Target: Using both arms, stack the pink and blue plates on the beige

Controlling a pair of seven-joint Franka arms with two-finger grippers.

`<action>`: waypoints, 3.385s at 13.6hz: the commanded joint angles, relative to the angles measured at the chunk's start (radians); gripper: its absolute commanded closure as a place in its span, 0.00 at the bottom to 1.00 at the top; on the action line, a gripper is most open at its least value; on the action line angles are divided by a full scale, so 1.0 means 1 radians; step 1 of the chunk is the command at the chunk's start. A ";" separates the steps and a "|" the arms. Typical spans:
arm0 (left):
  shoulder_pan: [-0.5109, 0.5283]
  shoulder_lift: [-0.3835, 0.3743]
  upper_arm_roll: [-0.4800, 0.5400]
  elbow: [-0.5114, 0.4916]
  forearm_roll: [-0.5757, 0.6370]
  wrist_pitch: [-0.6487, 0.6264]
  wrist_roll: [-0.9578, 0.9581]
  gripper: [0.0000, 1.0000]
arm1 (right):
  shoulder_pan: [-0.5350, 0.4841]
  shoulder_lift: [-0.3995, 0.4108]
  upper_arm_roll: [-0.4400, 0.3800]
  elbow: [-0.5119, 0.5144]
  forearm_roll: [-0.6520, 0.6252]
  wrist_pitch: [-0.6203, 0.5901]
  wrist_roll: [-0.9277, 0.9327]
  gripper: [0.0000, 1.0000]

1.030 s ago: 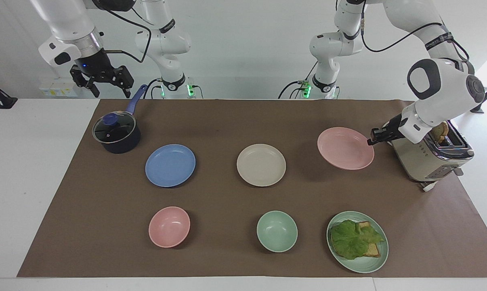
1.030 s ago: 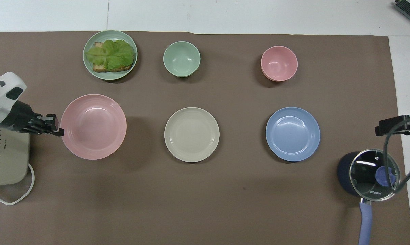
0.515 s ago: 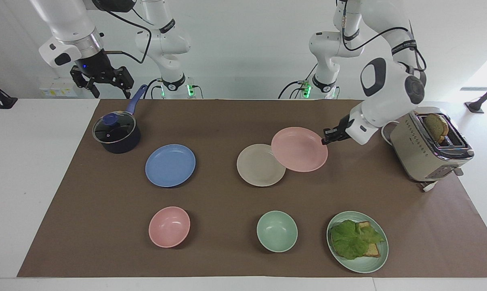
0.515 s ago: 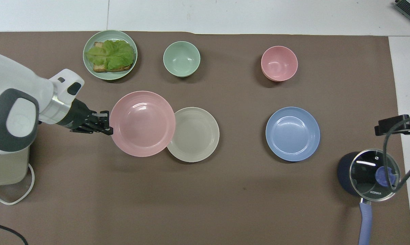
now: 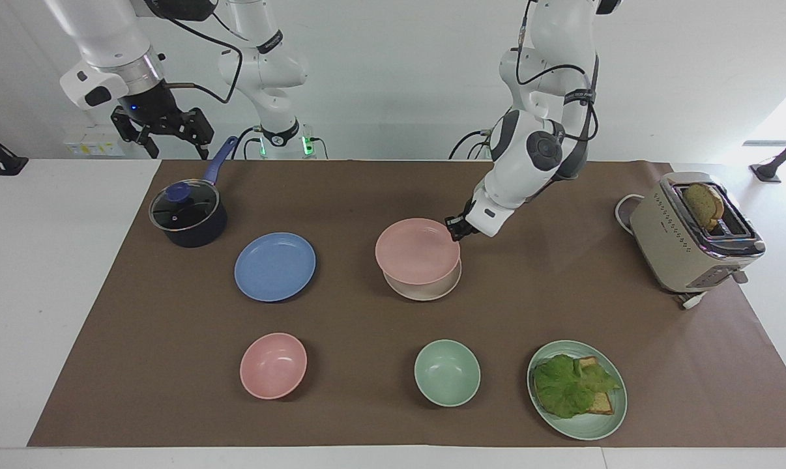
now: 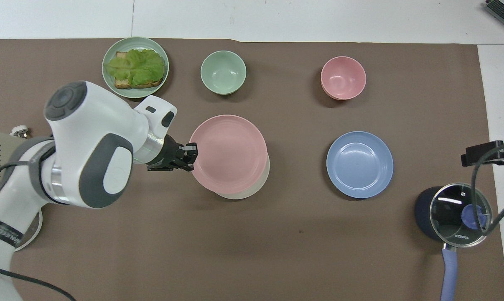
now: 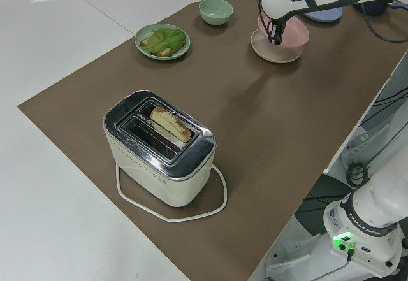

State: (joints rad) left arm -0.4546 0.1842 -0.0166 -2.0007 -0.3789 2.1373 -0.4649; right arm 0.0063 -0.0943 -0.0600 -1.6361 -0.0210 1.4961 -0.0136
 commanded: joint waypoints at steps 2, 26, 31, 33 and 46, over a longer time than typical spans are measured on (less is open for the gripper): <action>0.004 -0.020 0.020 -0.041 -0.012 0.032 0.008 1.00 | -0.012 -0.022 0.006 -0.031 0.001 0.029 -0.002 0.00; 0.336 -0.089 0.070 0.466 0.368 -0.619 0.443 0.00 | -0.020 -0.039 0.006 -0.080 0.012 0.050 0.000 0.00; 0.341 -0.161 0.075 0.467 0.367 -0.620 0.451 0.00 | -0.012 -0.025 0.008 -0.190 0.012 0.226 -0.055 0.00; 0.343 -0.167 0.075 0.454 0.365 -0.620 0.447 0.00 | -0.011 0.014 0.008 -0.244 0.012 0.321 -0.098 0.00; 0.349 -0.167 0.075 0.456 0.365 -0.616 0.447 0.00 | -0.006 0.261 0.009 -0.527 0.053 0.802 -0.219 0.00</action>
State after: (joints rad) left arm -0.1098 0.0274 0.0590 -1.5355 -0.0315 1.5297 -0.0304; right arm 0.0069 0.1729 -0.0535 -2.1240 -0.0119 2.2594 -0.1866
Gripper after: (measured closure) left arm 0.000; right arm 0.000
